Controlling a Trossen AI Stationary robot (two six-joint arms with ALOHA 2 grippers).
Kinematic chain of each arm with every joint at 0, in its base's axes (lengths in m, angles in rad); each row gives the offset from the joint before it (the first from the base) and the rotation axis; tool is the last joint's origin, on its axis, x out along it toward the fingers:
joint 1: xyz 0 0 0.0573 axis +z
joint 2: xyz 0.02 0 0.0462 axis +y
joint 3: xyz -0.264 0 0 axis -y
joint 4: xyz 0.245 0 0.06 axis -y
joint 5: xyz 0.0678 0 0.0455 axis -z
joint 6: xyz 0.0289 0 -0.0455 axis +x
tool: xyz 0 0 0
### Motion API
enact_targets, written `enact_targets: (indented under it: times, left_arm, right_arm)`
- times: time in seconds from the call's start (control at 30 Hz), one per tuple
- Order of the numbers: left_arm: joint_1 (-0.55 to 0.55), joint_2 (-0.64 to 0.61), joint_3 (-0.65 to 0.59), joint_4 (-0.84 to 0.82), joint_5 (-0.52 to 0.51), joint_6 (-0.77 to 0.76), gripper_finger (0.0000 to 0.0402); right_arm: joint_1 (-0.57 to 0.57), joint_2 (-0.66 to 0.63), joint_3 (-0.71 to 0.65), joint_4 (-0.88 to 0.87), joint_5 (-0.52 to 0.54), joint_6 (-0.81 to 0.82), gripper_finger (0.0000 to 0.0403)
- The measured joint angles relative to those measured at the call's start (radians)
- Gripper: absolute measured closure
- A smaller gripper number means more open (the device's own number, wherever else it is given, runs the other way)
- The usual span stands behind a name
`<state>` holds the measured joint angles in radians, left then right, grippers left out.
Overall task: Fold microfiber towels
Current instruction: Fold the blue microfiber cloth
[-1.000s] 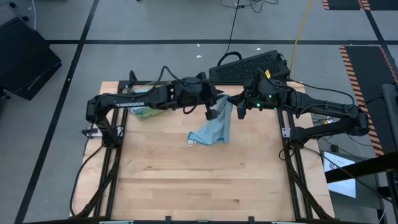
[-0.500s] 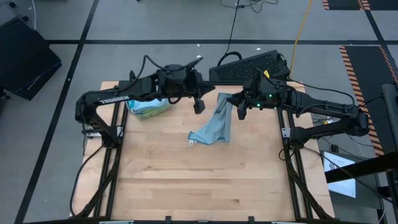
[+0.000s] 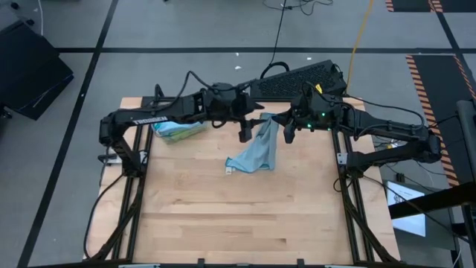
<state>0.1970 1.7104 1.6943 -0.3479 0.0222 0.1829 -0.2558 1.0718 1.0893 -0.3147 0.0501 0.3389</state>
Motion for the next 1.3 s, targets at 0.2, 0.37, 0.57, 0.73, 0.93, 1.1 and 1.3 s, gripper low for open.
enact_targets:
  times: [0.2, 0.37, 0.57, 0.73, 0.93, 1.1, 1.3]
  left_arm:
    - [0.001, 0.046, 0.000, 0.058, -0.050, 0.003, 0.0202]
    - [0.013, 0.050, 0.000, 0.044, -0.050, -0.002, 0.0285]
    - [0.025, 0.050, 0.000, 0.044, -0.053, -0.030, 0.0390]
    - [0.025, 0.012, 0.040, 0.048, -0.058, -0.053, 0.0396]
    - [0.027, -0.027, 0.233, -0.164, -0.005, -0.046, 0.0397]
    - [0.017, -0.028, 0.415, -0.400, 0.117, -0.028, 0.0398]
    - [0.002, -0.021, 0.498, -0.679, 0.105, -0.032, 0.0398]
  right_arm:
    - [0.000, 0.000, 0.000, 0.002, -0.002, -0.005, 0.0402]
    - [0.000, 0.000, 0.000, 0.003, -0.020, -0.014, 0.0402]
    - [0.000, 0.000, 0.000, 0.003, -0.029, -0.023, 0.0402]
    - [0.000, 0.000, 0.000, -0.011, -0.031, -0.060, 0.0383]
    - [0.000, -0.001, -0.015, -0.037, -0.155, -0.126, 0.0312]
    - [0.000, 0.000, -0.132, 0.051, -0.328, -0.139, 0.0275]
    - [0.002, 0.000, -0.366, 0.315, -0.444, 0.002, 0.0276]
